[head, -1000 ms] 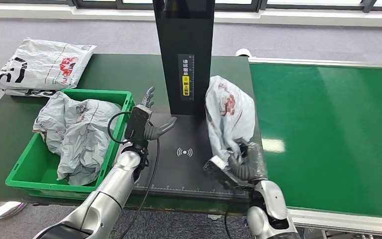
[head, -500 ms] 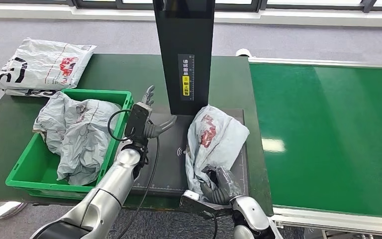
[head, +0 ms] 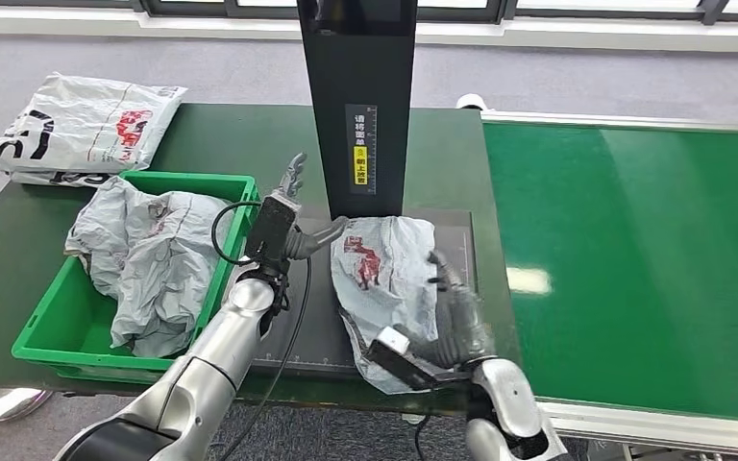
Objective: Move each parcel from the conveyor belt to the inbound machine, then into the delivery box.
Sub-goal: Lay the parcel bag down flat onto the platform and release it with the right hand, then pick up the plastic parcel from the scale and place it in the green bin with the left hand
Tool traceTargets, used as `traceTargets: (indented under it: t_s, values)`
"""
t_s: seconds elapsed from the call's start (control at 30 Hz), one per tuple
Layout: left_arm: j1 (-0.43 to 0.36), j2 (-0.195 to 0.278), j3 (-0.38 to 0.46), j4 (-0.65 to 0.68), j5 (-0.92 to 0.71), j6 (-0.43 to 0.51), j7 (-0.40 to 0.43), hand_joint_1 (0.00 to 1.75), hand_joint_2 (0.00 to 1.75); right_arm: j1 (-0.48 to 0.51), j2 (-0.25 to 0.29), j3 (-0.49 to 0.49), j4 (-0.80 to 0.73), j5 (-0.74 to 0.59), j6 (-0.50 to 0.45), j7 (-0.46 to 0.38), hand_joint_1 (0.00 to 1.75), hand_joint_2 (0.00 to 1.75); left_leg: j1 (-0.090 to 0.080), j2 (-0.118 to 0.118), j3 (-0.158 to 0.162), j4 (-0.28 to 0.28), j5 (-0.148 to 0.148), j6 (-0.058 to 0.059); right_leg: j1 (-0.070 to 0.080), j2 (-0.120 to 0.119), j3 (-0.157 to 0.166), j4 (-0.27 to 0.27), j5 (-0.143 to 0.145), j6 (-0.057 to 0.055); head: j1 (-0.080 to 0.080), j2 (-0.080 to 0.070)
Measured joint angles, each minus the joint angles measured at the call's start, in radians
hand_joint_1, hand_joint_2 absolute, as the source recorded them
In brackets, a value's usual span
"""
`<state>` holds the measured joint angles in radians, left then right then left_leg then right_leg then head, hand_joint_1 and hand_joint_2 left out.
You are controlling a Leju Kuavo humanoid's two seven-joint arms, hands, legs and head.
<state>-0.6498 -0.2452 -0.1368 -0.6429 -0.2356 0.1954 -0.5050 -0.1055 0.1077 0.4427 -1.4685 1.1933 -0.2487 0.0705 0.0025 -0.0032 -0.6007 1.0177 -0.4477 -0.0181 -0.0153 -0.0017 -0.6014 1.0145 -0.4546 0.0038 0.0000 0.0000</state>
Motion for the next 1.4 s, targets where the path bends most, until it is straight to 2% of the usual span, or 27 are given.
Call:
traceTargets:
  t_s: [0.1, 0.2, 0.3, 0.4, 0.53, 0.8, 0.93, 1.07, 1.1, 1.2, 1.23, 1.4]
  values:
    - [0.004, -0.004, -0.005, -0.018, -0.017, -0.037, -0.011, 0.0, 1.75, 0.028, 0.002, -0.09, -0.066, -0.045, -0.12, -0.063, 0.0, 1.75, 0.0, 0.0, 0.0, 0.0, -0.001, 0.0, 0.0, 0.0, 0.0, 0.0, 0.0, 0.0, 0.0, 0.0]
    - [0.005, -0.005, -0.018, -0.028, -0.035, -0.054, -0.018, 0.0, 1.75, 0.059, 0.003, -0.137, -0.097, -0.09, -0.209, -0.117, 0.0, 1.75, 0.0, 0.0, 0.0, 0.0, -0.001, 0.001, 0.0, 0.001, 0.0, 0.0, 0.0, 0.0, 0.0, 0.0]
    - [0.005, -0.003, -0.042, -0.032, -0.095, -0.073, -0.007, 0.0, 1.75, 0.081, 0.004, -0.172, -0.107, -0.217, -0.296, -0.202, 0.0, 1.75, 0.0, 0.0, 0.0, 0.0, -0.001, 0.001, 0.0, 0.0, 0.0, 0.0, 0.0, 0.0, 0.0, 0.0]
    - [0.006, 0.005, -0.091, -0.027, -0.218, -0.073, 0.038, 0.0, 1.75, 0.089, 0.007, -0.211, -0.104, -0.352, -0.353, -0.295, 0.0, 1.75, 0.0, 0.0, 0.0, 0.0, -0.001, 0.001, 0.0, 0.0, 0.0, 0.0, 0.0, 0.0, 0.0, 0.0]
    - [0.01, 0.014, -0.148, -0.012, -0.275, -0.07, 0.057, 0.0, 1.75, 0.089, 0.011, -0.242, -0.098, -0.399, -0.364, -0.334, 0.0, 1.75, 0.0, 0.001, 0.0, 0.0, -0.001, 0.001, 0.0, 0.001, 0.0, 0.0, 0.0, 0.0, 0.0, 0.0]
    - [0.01, 0.025, -0.185, 0.005, -0.292, -0.073, 0.064, 0.0, 1.75, 0.089, 0.018, -0.259, -0.09, -0.411, -0.366, -0.339, 0.0, 1.75, 0.0, 0.001, 0.0, 0.0, -0.001, 0.001, 0.0, 0.001, 0.0, 0.0, 0.0, 0.0, 0.0, 0.0]
    - [0.008, 0.036, -0.233, 0.028, -0.433, -0.103, 0.123, 0.0, 1.75, 0.085, 0.022, -0.272, -0.08, -0.472, -0.37, -0.379, 0.0, 1.75, 0.0, 0.001, 0.0, 0.0, -0.001, 0.001, 0.0, 0.001, 0.0, 0.0, 0.0, 0.0, 0.0, 0.0]
    - [0.005, 0.052, -0.311, 0.091, -0.623, -0.173, 0.225, 0.0, 1.75, 0.064, 0.03, -0.29, -0.054, -0.508, -0.358, -0.41, 0.0, 1.75, 0.0, 0.001, 0.0, 0.0, -0.001, 0.001, 0.0, 0.001, 0.0, 0.0, 0.0, 0.0, 0.0, 0.0]
    - [0.004, 0.056, -0.33, 0.11, -0.654, -0.193, 0.248, 0.07, 1.75, 0.056, 0.033, -0.294, -0.046, -0.511, -0.353, -0.413, 0.0, 1.75, 0.0, 0.001, 0.0, 0.0, -0.001, 0.001, 0.0, 0.001, 0.0, 0.0, 0.0, 0.0, 0.0, 0.0]
    - [-0.008, 0.063, -0.369, 0.155, -0.699, -0.236, 0.289, 1.37, 1.75, 0.034, 0.042, -0.296, -0.026, -0.511, -0.342, -0.414, 0.0, 1.75, 0.0, 0.0, 0.002, -0.001, -0.001, 0.001, 0.0, -0.001, 0.003, 0.0, -0.001, 0.0, 0.0, 0.0]
    - [-0.014, 0.064, -0.381, 0.167, -0.709, -0.251, 0.299, 1.75, 1.75, 0.028, 0.046, -0.296, -0.02, -0.509, -0.34, -0.413, 0.0, 1.75, 0.0, -0.001, 0.003, -0.001, -0.001, 0.001, 0.0, -0.002, 0.005, 0.0, -0.001, 0.0, 0.0, 0.0]
    - [-0.033, 0.067, -0.418, 0.208, -0.738, -0.324, 0.326, 1.75, 1.75, 0.001, 0.058, -0.296, 0.009, -0.504, -0.334, -0.412, 0.0, 1.75, 0.0, -0.002, 0.011, -0.002, -0.004, 0.002, 0.0, -0.005, 0.015, 0.0, -0.005, 0.001, 0.0, 0.0]
